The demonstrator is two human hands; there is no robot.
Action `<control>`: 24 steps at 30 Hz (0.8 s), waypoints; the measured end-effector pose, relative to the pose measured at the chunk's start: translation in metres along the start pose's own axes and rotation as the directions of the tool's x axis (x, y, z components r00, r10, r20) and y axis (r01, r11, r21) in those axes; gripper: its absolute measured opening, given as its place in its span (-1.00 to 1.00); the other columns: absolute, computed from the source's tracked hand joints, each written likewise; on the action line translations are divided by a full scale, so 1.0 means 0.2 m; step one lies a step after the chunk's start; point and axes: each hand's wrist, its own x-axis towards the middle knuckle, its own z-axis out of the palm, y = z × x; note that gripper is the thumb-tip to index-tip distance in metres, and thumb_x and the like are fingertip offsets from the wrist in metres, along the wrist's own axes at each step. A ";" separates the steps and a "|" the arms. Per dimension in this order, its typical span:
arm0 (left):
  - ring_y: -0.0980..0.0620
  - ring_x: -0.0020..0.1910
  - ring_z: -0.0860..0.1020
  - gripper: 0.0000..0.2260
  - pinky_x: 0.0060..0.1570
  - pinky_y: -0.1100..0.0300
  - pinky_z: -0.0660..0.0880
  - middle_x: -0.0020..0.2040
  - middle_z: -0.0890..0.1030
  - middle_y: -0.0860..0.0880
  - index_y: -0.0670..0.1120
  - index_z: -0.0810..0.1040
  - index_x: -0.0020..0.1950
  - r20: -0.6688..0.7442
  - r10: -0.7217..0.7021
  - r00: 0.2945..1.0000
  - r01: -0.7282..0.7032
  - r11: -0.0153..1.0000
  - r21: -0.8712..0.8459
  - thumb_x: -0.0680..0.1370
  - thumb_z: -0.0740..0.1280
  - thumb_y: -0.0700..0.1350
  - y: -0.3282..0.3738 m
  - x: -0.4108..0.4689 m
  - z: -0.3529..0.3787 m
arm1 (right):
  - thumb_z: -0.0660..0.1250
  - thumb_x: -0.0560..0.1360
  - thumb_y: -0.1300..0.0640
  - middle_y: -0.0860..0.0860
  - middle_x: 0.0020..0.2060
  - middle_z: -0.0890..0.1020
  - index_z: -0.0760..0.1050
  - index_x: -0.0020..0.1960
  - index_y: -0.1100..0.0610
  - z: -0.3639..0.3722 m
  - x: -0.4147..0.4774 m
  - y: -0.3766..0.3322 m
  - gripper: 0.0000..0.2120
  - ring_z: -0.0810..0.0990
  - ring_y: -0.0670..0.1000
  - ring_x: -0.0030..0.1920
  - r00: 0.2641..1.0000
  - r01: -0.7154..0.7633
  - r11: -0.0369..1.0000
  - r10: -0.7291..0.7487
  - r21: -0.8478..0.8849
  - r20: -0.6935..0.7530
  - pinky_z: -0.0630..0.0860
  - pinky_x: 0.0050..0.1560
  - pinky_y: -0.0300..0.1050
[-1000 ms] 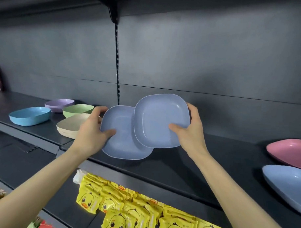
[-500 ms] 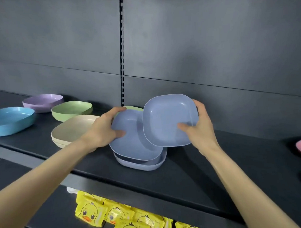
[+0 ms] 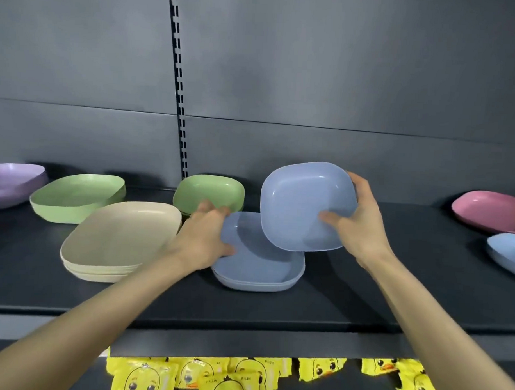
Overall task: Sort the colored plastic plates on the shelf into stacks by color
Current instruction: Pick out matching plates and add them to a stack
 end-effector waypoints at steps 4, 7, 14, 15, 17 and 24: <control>-0.05 0.32 0.28 -0.38 0.26 0.18 0.26 0.28 0.31 -0.04 -0.06 0.32 0.41 -0.076 0.098 0.992 -0.098 0.995 0.007 0.41 0.46 -0.01 -0.02 -0.03 -0.02 | 0.35 0.39 0.35 -0.35 -0.05 0.51 0.29 0.32 -0.14 0.02 -0.02 -0.01 -0.37 0.50 -0.23 0.04 1.000 -0.016 1.000 0.016 0.015 -0.010 0.48 0.01 -0.13; 0.20 0.27 0.40 -0.32 0.27 0.21 0.37 0.25 0.43 0.15 0.05 0.36 0.38 -0.129 0.171 0.977 -0.208 0.898 -0.388 0.31 0.52 0.11 -0.05 -0.10 -0.04 | 0.35 0.39 0.35 -0.35 -0.04 0.50 0.28 0.33 -0.14 0.04 -0.03 -0.03 -0.36 0.49 -0.23 0.05 1.000 -0.020 0.999 0.020 0.041 0.006 0.48 0.00 -0.14; 0.32 0.08 0.51 -0.20 -0.02 0.49 0.45 0.19 0.45 0.30 0.29 0.21 0.34 -0.250 0.221 0.943 -0.323 0.794 -0.515 0.24 0.57 0.03 0.00 -0.26 0.04 | 0.38 0.41 0.31 -0.31 -0.04 0.41 0.18 0.20 -0.07 0.15 -0.11 -0.06 -0.44 0.50 -0.21 -0.03 0.998 -0.003 0.997 -0.003 0.081 0.068 0.48 -0.16 -0.23; 0.30 0.04 0.52 -0.22 -0.06 0.50 0.46 0.17 0.46 0.26 0.28 0.23 0.34 -0.274 0.206 0.939 -0.324 0.794 -0.515 0.24 0.56 0.02 0.00 -0.27 0.05 | 0.39 0.40 0.31 -0.33 -0.03 0.41 0.19 0.19 -0.07 0.16 -0.12 -0.05 -0.46 0.49 -0.23 -0.03 0.997 0.007 0.997 -0.013 0.079 0.072 0.45 -0.17 -0.25; 0.29 0.01 0.52 -0.24 -0.09 0.50 0.47 0.15 0.47 0.23 0.24 0.27 0.37 -0.290 0.193 0.937 -0.320 0.805 -0.500 0.26 0.55 0.02 -0.01 -0.30 0.07 | 0.41 0.40 0.27 -0.33 0.00 0.43 0.23 0.21 -0.07 0.16 -0.15 -0.04 -0.46 0.48 -0.26 0.00 0.995 0.014 0.997 -0.021 0.076 0.095 0.42 -0.17 -0.29; 0.20 0.30 0.36 -0.25 0.28 0.21 0.32 0.28 0.44 0.16 0.17 0.29 0.42 -0.303 0.114 0.946 -0.248 0.857 -0.451 0.25 0.32 0.32 -0.07 -0.35 0.12 | 0.40 0.46 0.05 -0.14 0.21 0.28 0.27 0.42 -0.03 0.14 -0.22 0.06 -0.41 0.39 -0.31 0.10 0.958 -0.036 0.999 0.033 0.005 0.286 0.35 -0.04 -0.48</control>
